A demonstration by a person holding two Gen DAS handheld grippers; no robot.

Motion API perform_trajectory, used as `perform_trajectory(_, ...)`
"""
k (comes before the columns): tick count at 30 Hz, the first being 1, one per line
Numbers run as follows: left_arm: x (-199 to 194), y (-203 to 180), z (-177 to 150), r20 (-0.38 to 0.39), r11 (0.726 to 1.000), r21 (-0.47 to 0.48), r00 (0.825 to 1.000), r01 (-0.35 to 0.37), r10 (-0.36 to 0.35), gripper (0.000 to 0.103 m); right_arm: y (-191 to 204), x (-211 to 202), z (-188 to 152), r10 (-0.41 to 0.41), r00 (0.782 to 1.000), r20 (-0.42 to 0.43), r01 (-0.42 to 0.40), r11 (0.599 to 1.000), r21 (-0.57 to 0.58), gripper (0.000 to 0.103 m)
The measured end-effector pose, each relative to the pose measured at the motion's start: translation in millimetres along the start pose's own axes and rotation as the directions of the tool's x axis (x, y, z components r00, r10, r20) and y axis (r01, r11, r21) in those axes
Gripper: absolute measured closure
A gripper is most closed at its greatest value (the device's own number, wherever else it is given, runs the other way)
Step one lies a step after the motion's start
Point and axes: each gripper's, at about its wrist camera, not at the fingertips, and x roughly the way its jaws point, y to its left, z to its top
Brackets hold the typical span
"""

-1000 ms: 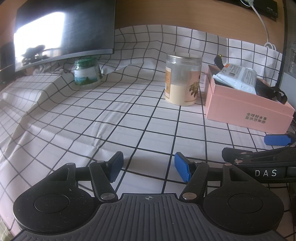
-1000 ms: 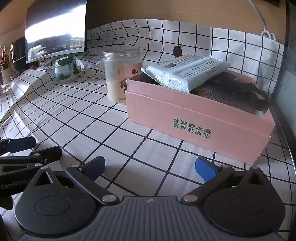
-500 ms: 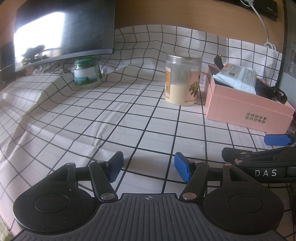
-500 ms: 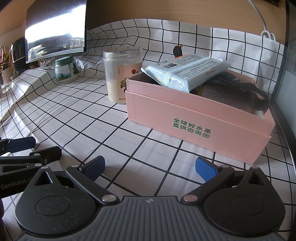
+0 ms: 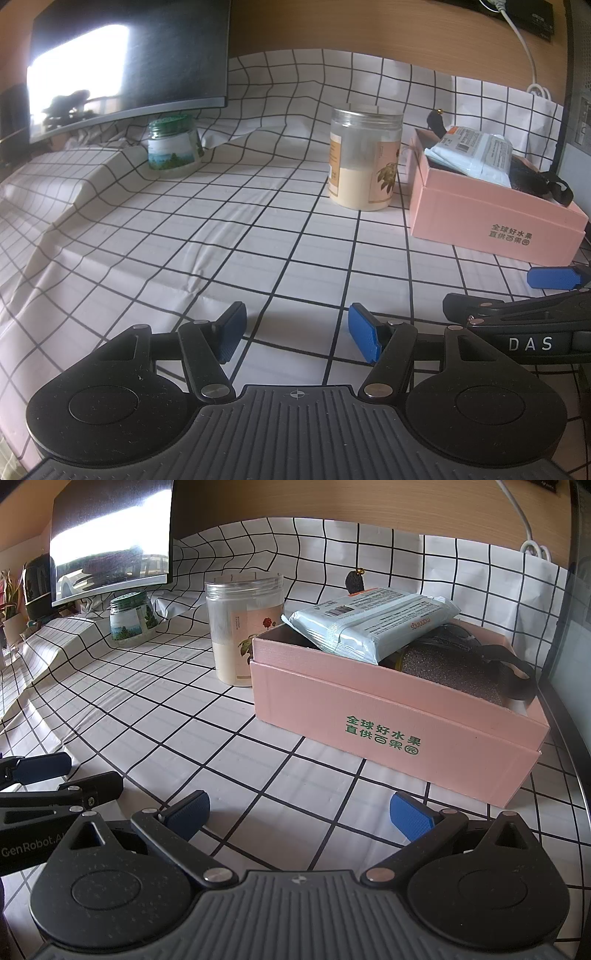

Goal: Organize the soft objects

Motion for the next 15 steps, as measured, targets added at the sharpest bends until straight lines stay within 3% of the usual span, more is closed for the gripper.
perform_trajectory(15, -0.3, -0.1, -0.1, 0.001, 1.0, -0.001, 1.0, -0.003, 0.003, 0.038, -0.1, -0.1, 0.0, 0.0, 1.0, 0.0, 0.0, 1.0, 0.0, 0.0)
